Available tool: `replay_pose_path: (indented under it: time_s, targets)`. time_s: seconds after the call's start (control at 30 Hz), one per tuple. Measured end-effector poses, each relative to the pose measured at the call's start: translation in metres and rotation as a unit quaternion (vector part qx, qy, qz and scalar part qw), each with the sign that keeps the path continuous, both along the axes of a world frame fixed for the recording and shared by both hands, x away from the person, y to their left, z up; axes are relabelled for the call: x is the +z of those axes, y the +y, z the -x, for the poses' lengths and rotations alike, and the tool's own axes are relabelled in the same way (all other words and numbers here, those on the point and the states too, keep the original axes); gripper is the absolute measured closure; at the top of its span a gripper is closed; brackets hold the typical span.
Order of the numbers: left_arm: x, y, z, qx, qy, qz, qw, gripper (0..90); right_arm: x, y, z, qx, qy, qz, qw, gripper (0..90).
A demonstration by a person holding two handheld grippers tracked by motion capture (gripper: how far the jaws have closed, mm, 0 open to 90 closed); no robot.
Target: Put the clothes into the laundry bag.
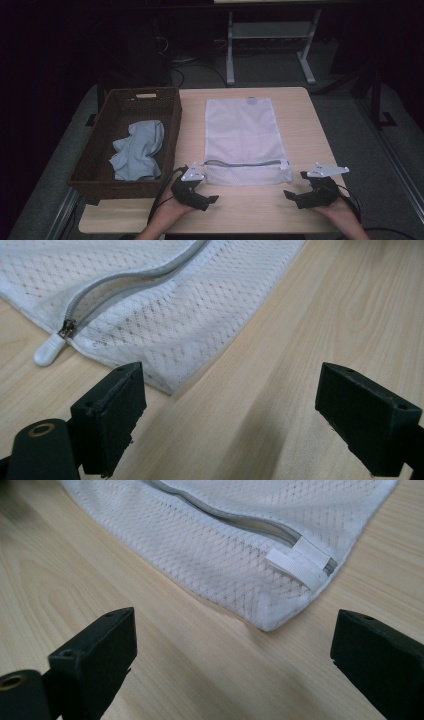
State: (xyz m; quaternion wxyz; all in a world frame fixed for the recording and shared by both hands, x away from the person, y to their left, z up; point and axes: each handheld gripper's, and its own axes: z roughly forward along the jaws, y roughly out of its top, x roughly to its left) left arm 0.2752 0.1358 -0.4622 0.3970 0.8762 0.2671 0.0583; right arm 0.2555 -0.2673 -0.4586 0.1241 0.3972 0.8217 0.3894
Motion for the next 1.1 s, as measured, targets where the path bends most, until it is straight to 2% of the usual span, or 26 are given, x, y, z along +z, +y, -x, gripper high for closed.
replay_pose_path:
  time_s: [0.23,0.43,0.73,0.87,0.97,1.1]
  targets:
    - [-0.001,-0.002,-0.001,-0.001,0.003,0.004,1.0,12.2,0.001,0.004,-0.008,0.002,0.0,-0.004,1.0,4.3]
    - [-0.001,-0.003,-0.001,-0.002,0.007,0.008,0.9999,12.2,0.009,0.009,-0.014,0.002,-0.008,-0.009,0.9999,4.8]
    - [0.001,0.0,0.0,-0.001,0.001,0.009,1.0,12.2,0.014,0.012,-0.02,0.007,-0.003,-0.018,0.9998,6.4]
    - [0.002,0.001,0.001,0.003,-0.001,0.012,0.9999,12.2,0.021,0.013,-0.03,0.013,-0.005,-0.023,0.9996,12.2]
    - [0.002,0.001,0.0,0.003,-0.002,0.012,0.9999,12.2,0.026,0.013,-0.04,0.011,-0.003,-0.029,0.9995,13.3]
    - [0.001,0.001,0.0,0.003,0.001,0.01,0.9999,12.3,0.029,0.015,-0.048,0.009,-0.002,-0.026,0.9996,13.5]
